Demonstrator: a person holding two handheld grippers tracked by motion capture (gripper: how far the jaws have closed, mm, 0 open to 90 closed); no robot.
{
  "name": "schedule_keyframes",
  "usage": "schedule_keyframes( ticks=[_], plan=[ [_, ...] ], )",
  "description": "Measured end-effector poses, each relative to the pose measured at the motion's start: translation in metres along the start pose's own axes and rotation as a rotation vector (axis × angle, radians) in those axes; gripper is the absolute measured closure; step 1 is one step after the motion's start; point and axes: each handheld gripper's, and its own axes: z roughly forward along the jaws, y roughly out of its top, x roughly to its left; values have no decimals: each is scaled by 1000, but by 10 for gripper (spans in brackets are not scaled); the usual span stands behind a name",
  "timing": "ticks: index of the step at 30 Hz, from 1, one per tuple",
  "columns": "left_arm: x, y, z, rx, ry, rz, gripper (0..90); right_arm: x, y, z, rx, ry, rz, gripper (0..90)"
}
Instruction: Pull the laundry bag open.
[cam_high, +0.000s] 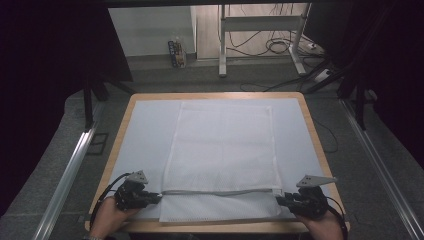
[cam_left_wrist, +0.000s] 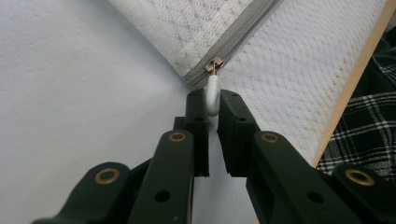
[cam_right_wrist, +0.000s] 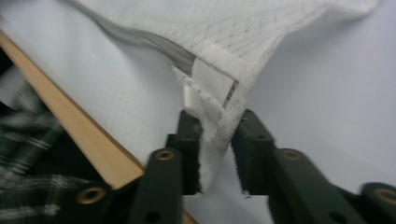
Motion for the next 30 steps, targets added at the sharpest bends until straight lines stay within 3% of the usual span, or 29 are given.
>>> schedule_keyframes(
  ticks=[2,4,7,9,11,14,17,21,22,27,30],
  plan=[
    [-1,0,0,-14,12,2,738,2,0,4,50,-20,-16,551],
    [-1,-1,-1,-35,30,3,612,7,0,7,88,-81,-58,452],
    [-2,-3,-4,-79,53,-7,412,11,1,4,72,-130,-87,322],
    [-4,-5,-8,-100,88,5,313,11,0,-2,63,-146,-85,307],
    [-7,-7,-10,-115,109,15,277,14,-4,-6,77,-154,-61,342],
    [-11,-11,-12,-118,129,26,273,21,-12,-6,119,-124,-39,428],
    [-17,-13,-10,-110,122,42,291,26,-17,1,135,-108,-62,525],
    [-23,-11,-5,-81,124,78,296,31,-15,8,158,-138,-136,821],
    [-24,-11,-3,-75,123,81,296,33,-15,7,149,-146,-147,841],
    [-24,-11,-3,-63,135,84,302,38,-9,-12,91,-148,-128,823],
    [-23,-12,-5,-73,137,77,301,41,-6,-33,70,-128,-90,727]
  ],
)
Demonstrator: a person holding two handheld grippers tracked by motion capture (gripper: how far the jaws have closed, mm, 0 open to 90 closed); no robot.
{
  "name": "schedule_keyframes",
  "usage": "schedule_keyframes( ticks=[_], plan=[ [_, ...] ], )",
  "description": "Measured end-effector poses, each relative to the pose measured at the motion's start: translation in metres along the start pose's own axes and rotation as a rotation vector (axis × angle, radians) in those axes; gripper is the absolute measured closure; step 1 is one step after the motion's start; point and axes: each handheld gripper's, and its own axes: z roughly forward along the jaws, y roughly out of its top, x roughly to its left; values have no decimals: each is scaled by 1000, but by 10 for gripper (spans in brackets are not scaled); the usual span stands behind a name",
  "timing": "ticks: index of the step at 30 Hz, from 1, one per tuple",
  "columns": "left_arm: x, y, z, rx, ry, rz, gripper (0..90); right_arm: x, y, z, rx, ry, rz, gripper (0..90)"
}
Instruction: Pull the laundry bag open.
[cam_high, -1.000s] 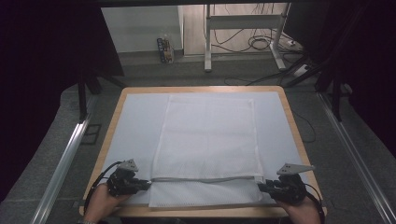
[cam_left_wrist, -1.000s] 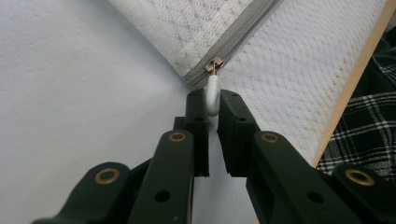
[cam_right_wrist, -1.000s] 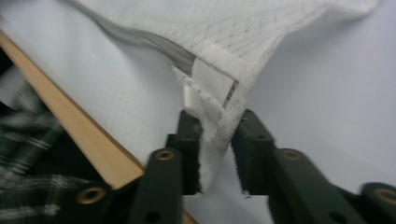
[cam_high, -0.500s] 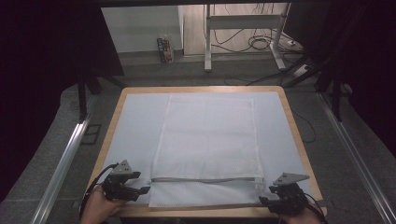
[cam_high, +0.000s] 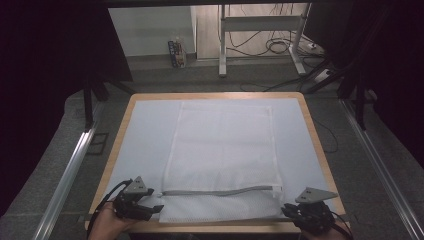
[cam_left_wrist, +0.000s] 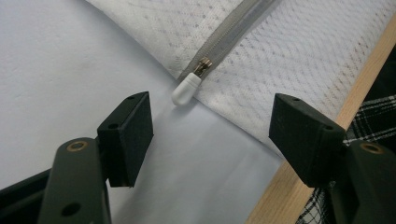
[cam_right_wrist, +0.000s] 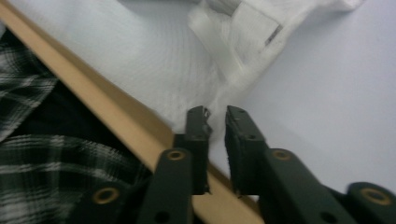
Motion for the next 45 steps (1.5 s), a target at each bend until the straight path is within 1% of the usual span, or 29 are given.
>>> schedule_keyframes(
  ticks=[2,4,5,7,8,10,12,14,16,17,19,20,21,22,23,24,26,28,29,31,32,33,34,35,37,40,41,43,45],
  plan=[
    [2,-1,-1,-4,3,-7,295,-2,-2,-9,0,-25,28,604],
    [3,-1,-2,-12,12,-14,280,-6,-4,-13,-7,-37,43,573],
    [3,-1,-3,-18,16,-17,276,-7,-5,-12,-14,-56,41,544],
    [2,0,-5,-34,10,-21,270,-9,-4,-7,-32,-59,21,538],
    [0,1,-6,-37,-7,-15,284,-8,-4,-5,-32,-44,21,564],
    [-6,2,-8,-50,-62,15,359,-3,-4,-1,-32,3,-12,617],
    [-16,2,-4,-58,-141,48,403,1,-4,6,-9,48,-37,613],
    [-27,3,4,-35,-180,79,406,3,-5,18,21,62,-53,569],
    [-36,5,15,29,-143,128,406,2,-5,31,62,6,-84,553],
    [-41,5,17,32,-103,169,416,0,-6,36,89,-6,-95,591],
    [-47,7,17,55,-12,225,527,0,-8,43,103,14,-105,745],
    [-47,8,16,67,-5,224,605,1,-7,42,108,21,-112,826],
    [-46,9,15,66,-35,196,645,3,-7,41,111,-2,-128,848],
    [-43,9,14,70,-58,177,804,4,-7,41,112,-10,-125,852],
    [-42,8,13,73,-65,165,886,3,-7,39,106,-12,-120,852],
    [-41,7,11,80,-76,165,899,2,-7,36,91,-11,-111,851],
    [-40,6,3,56,-88,170,900,1,-6,24,58,-6,-90,851],
    [-36,5,-9,10,-143,149,900,1,-6,10,23,4,-72,851],
    [-35,4,-12,2,-155,142,900,0,-6,5,22,15,-63,852],
    [-35,1,-10,20,-136,146,900,-1,-8,4,52,52,-40,847],
    [-35,-1,-8,23,-128,144,900,-2,-10,9,97,82,-27,834],
    [-34,-2,-6,18,-122,140,896,-3,-12,15,150,94,-32,821],
    [-33,-3,-5,13,-115,132,848,-2,-14,20,166,92,-42,762],
    [-32,-3,-4,5,-113,123,786,-3,-14,21,155,89,-33,723],
    [-29,-2,-4,-25,-84,108,623,-5,-12,14,103,66,-32,633],
    [-25,-3,-6,-69,-73,51,428,-8,-8,7,7,27,-34,512],
    [-23,-3,-7,-78,-66,39,385,-10,-8,9,-18,5,-55,456],
    [-22,-3,-7,-89,-53,21,302,-14,-9,16,-30,-32,-76,355],
    [-22,-2,-8,-100,-33,11,253,-17,-11,20,-47,-46,-82,297]
  ],
)
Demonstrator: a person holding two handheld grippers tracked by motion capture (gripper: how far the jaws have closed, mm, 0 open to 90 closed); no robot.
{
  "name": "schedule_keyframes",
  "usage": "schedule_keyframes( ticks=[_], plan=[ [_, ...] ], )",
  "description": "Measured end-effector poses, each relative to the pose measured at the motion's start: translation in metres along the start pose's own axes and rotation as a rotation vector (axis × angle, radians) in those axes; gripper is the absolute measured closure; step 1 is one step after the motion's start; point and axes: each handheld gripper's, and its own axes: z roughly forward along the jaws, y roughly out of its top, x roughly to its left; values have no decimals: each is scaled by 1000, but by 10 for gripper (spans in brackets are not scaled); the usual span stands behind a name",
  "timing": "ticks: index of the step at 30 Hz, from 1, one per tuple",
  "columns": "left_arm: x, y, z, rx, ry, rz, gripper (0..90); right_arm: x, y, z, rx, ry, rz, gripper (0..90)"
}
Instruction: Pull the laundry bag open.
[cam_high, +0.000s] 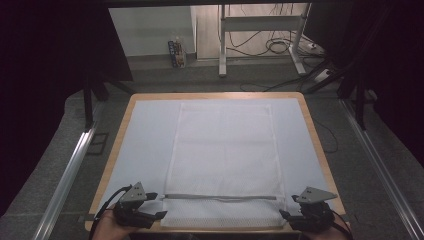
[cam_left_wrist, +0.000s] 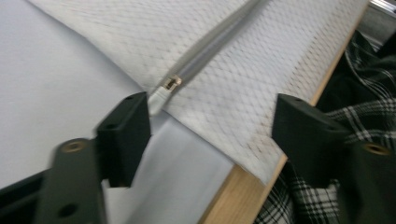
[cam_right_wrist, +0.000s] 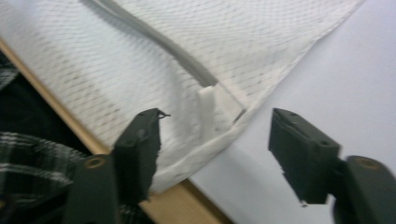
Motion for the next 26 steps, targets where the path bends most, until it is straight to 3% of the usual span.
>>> schedule_keyframes(
  ticks=[4,8,12,14,16,18,26],
  plan=[
    [-4,0,-4,-10,62,-8,138,-5,-1,-2,-69,-43,2,155],
    [-8,-7,-11,-27,124,-20,75,-10,-3,-6,-129,-74,21,89],
    [-10,-20,-21,-59,180,-51,23,-15,-7,-2,-133,-91,32,30],
    [-10,-29,-24,-50,236,-46,1,-18,-8,1,-135,-68,46,30],
    [-9,-31,-27,-58,294,-76,0,-19,-8,4,-119,-54,54,35],
    [-7,-33,-29,-84,283,-89,1,-19,-8,5,-117,-57,49,39],
    [-8,-30,-23,-30,300,-84,19,-19,-7,8,-90,-45,48,43]
  ],
)
